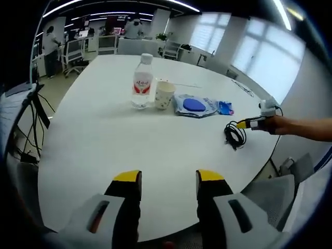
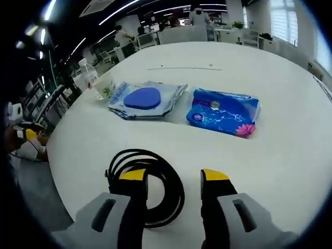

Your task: Arrange the tabletop items into an orderly group along one side of the table until the central work area is clear of visible clutter.

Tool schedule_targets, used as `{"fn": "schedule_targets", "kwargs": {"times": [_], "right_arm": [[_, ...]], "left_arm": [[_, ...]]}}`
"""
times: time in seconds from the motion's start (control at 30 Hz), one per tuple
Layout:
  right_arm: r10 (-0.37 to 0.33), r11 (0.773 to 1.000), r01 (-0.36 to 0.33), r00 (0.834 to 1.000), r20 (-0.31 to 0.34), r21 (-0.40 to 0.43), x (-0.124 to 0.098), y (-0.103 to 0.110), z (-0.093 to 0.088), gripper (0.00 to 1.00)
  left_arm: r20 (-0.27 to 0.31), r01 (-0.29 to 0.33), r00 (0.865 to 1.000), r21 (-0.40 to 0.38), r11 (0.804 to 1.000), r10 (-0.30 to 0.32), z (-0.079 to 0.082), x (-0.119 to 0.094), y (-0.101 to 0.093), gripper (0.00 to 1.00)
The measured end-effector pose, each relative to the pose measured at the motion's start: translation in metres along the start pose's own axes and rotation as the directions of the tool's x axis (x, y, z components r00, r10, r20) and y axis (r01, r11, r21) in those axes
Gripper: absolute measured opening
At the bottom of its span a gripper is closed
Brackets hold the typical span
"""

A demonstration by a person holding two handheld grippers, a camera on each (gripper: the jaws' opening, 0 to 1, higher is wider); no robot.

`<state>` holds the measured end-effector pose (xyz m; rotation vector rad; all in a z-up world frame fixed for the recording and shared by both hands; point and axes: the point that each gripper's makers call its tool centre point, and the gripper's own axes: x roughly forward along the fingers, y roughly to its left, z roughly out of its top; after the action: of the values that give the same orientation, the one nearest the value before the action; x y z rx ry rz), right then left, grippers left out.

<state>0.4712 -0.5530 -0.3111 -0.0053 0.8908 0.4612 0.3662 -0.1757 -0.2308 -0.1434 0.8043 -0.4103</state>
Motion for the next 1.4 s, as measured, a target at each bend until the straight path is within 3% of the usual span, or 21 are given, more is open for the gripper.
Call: {"fn": "schedule_targets", "kwargs": {"times": [0.2,0.33,0.47,0.57,0.77,1.03,1.4], "right_arm": [[-0.016,0.999,0.014,0.999,-0.044,-0.048,0.006,-0.001,-0.008,0.37],[-0.044,0.997,0.039,0.997,-0.067,-0.069,0.008,-0.005,-0.012,0.27],[-0.040,0.997,0.035,0.997,-0.072,-0.070,0.011,-0.001,-0.014,0.23],[-0.069,0.990,0.056,0.993,-0.097,-0.129,0.013,-0.006,-0.018,0.18],[-0.068,0.991,0.055,0.993,-0.101,-0.124,0.009,0.000,-0.018,0.13],[-0.056,0.995,0.050,0.996,-0.065,-0.091,0.003,0.001,-0.012,0.07],[-0.071,0.993,0.069,0.997,-0.013,-0.091,0.006,-0.005,0.020,0.05]], "left_arm": [[0.000,0.000,1.000,0.000,1.000,0.000,0.000,-0.001,0.002,0.41],[-0.003,0.000,1.000,0.003,1.000,0.000,-0.001,-0.003,0.003,0.41],[-0.004,-0.003,1.000,0.002,1.000,0.003,-0.003,-0.005,0.005,0.41],[-0.001,-0.009,1.000,-0.005,1.000,0.009,-0.003,-0.007,0.007,0.41],[0.001,-0.016,1.000,-0.012,1.000,0.016,-0.005,-0.009,0.009,0.41],[-0.001,-0.007,1.000,-0.013,1.000,0.007,-0.004,-0.007,0.005,0.41],[0.003,0.000,1.000,0.005,1.000,0.000,0.001,-0.005,0.002,0.41]]}}
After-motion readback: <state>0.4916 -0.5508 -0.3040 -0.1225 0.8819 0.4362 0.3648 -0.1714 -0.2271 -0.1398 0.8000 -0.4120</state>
